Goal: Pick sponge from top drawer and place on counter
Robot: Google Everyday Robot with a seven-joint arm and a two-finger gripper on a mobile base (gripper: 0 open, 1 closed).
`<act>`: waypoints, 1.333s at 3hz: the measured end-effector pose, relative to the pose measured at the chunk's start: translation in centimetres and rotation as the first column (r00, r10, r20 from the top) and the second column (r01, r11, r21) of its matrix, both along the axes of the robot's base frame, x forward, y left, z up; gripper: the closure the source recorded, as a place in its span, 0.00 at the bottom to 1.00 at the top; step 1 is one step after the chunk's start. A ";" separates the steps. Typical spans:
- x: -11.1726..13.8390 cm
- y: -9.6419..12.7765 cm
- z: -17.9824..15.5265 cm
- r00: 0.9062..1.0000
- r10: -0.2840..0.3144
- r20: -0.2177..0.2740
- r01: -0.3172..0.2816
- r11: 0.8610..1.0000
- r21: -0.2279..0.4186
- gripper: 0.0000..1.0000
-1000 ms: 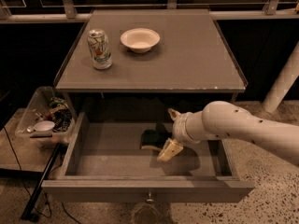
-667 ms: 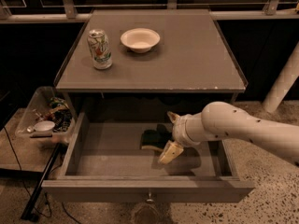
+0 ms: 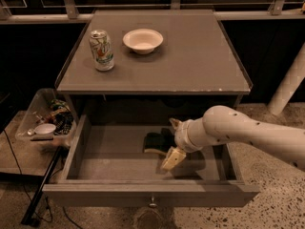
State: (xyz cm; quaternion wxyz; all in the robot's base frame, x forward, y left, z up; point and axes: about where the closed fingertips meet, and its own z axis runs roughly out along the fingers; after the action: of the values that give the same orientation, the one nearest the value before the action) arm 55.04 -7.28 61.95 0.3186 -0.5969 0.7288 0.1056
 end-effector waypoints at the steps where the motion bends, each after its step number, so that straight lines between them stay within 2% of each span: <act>1: 0.9 0.5 -2.3 0.999 -0.009 -0.042 0.009 1.000 -0.008 0.00; 2: 0.9 0.5 -2.4 0.999 -0.009 -0.042 0.009 1.000 -0.008 0.00; 3: 0.9 0.5 -2.4 0.999 -0.009 -0.042 0.009 1.000 -0.008 0.18; 4: 0.9 0.6 -2.4 0.999 -0.009 -0.042 0.009 1.000 -0.008 0.41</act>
Offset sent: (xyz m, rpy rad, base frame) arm 0.0154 0.0060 -0.0359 -0.0146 0.0646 -0.0218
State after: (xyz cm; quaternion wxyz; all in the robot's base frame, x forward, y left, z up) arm 55.95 -6.73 59.59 0.3013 -0.5924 0.7384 0.1140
